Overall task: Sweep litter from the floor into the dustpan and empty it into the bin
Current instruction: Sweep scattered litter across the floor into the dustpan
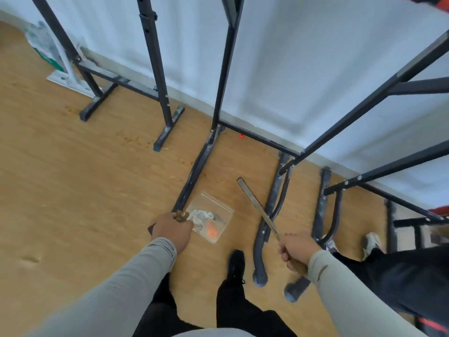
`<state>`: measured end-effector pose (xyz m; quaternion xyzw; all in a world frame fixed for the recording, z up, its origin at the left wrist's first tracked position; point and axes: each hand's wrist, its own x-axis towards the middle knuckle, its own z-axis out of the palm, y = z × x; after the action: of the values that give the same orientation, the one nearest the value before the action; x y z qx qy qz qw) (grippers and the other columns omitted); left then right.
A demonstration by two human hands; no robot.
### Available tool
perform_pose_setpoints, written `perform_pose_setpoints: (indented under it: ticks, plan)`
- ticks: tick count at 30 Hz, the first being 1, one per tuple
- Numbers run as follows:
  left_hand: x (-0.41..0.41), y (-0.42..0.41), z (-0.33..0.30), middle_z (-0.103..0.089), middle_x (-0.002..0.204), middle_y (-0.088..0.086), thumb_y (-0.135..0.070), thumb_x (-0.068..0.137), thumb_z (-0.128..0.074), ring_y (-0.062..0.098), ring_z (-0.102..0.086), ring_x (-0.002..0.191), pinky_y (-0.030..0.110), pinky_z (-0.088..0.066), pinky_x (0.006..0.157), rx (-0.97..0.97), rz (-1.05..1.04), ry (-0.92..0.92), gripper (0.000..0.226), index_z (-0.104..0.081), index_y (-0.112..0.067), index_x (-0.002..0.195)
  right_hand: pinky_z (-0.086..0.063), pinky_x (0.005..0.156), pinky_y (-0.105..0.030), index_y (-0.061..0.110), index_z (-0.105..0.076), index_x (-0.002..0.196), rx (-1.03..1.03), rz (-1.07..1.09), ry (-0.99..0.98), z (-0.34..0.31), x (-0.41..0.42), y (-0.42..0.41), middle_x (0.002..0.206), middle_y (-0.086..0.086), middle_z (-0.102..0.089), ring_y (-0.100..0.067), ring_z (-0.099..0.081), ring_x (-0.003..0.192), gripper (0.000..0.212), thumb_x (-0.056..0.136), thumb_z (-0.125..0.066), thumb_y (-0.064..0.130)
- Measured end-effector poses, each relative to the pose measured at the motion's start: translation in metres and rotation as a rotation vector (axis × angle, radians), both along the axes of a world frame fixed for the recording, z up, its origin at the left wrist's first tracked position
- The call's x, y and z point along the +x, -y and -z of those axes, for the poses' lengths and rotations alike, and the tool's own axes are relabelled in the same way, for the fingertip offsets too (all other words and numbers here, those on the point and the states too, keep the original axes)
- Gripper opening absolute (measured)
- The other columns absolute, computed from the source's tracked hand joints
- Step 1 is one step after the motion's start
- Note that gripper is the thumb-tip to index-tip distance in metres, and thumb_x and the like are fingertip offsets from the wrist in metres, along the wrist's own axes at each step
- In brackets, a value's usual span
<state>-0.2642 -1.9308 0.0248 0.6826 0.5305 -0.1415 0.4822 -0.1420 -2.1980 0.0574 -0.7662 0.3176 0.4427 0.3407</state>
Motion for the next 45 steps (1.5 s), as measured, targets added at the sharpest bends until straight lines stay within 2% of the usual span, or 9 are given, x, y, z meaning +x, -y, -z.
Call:
perform_pose_setpoints:
  ticks: [10,19,22,27,31,36,40,42,45]
  plan:
    - [0.059,0.058,0.039,-0.069,0.084,0.006,-0.026,0.089,-0.064,0.028,-0.066,0.074,0.035,-0.053,0.067,0.017,-0.097,-0.04,0.018,-0.051,-0.028,0.102,-0.046,0.068,-0.034,0.013,-0.053,0.031,-0.177,-0.346,0.09,0.06,0.132,0.035,0.059,-0.015,-0.058,-0.028,-0.054,0.062,0.049,0.078,-0.052,0.028]
    - [0.1,0.077,0.077,-0.067,0.081,-0.001,-0.031,0.091,-0.061,0.02,-0.064,0.071,0.033,-0.053,0.066,0.026,-0.062,-0.085,0.008,-0.058,-0.029,0.099,-0.05,0.055,-0.031,0.013,-0.051,0.061,-0.322,-0.594,0.242,0.148,0.239,0.013,0.062,-0.007,-0.052,-0.025,-0.053,0.058,0.036,0.097,-0.047,0.009]
    - [0.108,0.086,0.083,-0.067,0.077,-0.002,-0.032,0.09,-0.059,0.019,-0.064,0.068,0.031,-0.051,0.062,0.065,-0.041,-0.106,0.002,-0.058,-0.03,0.09,-0.055,0.078,-0.027,0.009,-0.07,0.086,-0.374,-0.773,0.145,0.163,0.231,0.001,0.067,0.002,-0.045,-0.019,-0.053,0.08,0.019,0.097,-0.055,0.006]
    - [0.116,0.089,0.08,-0.066,0.078,-0.003,-0.034,0.09,-0.057,0.018,-0.062,0.069,0.031,-0.047,0.06,0.113,0.001,-0.141,0.005,-0.059,-0.03,0.093,-0.038,0.03,-0.019,0.02,-0.025,0.155,-0.296,-0.811,-0.018,0.199,0.153,0.036,0.1,-0.005,-0.051,-0.02,-0.048,0.059,0.064,0.097,-0.041,-0.002]
    - [0.116,0.088,0.074,-0.066,0.081,-0.005,-0.035,0.09,-0.059,0.019,-0.064,0.073,0.036,-0.055,0.07,0.107,-0.012,-0.134,0.007,-0.059,-0.031,0.097,-0.053,0.068,-0.025,0.008,-0.02,0.157,-0.184,-0.825,-0.014,0.166,0.081,0.074,0.11,-0.006,-0.054,-0.014,-0.049,0.071,0.055,0.104,-0.035,0.01]
    - [0.119,0.088,0.069,-0.067,0.087,-0.013,-0.036,0.087,-0.058,0.013,-0.064,0.075,0.035,-0.056,0.074,0.086,-0.055,-0.127,0.022,-0.064,-0.032,0.108,-0.04,0.058,-0.015,0.032,-0.034,0.155,-0.054,-0.674,-0.098,0.133,0.073,0.143,0.096,0.013,-0.053,0.002,-0.045,0.066,0.072,0.087,-0.056,0.032]
    - [0.124,0.082,0.071,-0.067,0.086,-0.01,-0.036,0.089,-0.056,0.015,-0.063,0.074,0.031,-0.051,0.067,0.089,-0.059,-0.128,0.022,-0.064,-0.03,0.108,-0.03,0.032,-0.016,0.032,-0.052,0.127,-0.108,-0.59,-0.003,0.088,0.118,0.152,0.062,-0.004,-0.051,-0.011,-0.04,0.033,0.033,0.101,-0.052,0.012]
    - [0.124,0.082,0.073,-0.067,0.085,-0.008,-0.037,0.089,-0.055,0.016,-0.063,0.073,0.032,-0.051,0.067,0.103,-0.044,-0.137,0.02,-0.064,-0.029,0.105,-0.029,0.038,-0.02,0.038,-0.046,0.136,-0.12,-0.379,0.035,0.09,0.143,0.139,0.059,-0.008,-0.045,-0.017,-0.034,0.034,0.038,0.104,-0.045,0.018]
    - [0.122,0.085,0.073,-0.066,0.083,-0.007,-0.037,0.089,-0.056,0.017,-0.063,0.073,0.034,-0.054,0.07,0.116,-0.041,-0.139,0.014,-0.062,-0.029,0.099,-0.037,0.045,-0.029,0.034,-0.04,0.148,-0.198,-0.53,0.045,0.117,0.165,0.113,0.074,-0.002,-0.049,-0.02,-0.045,0.051,0.049,0.102,-0.039,0.018]
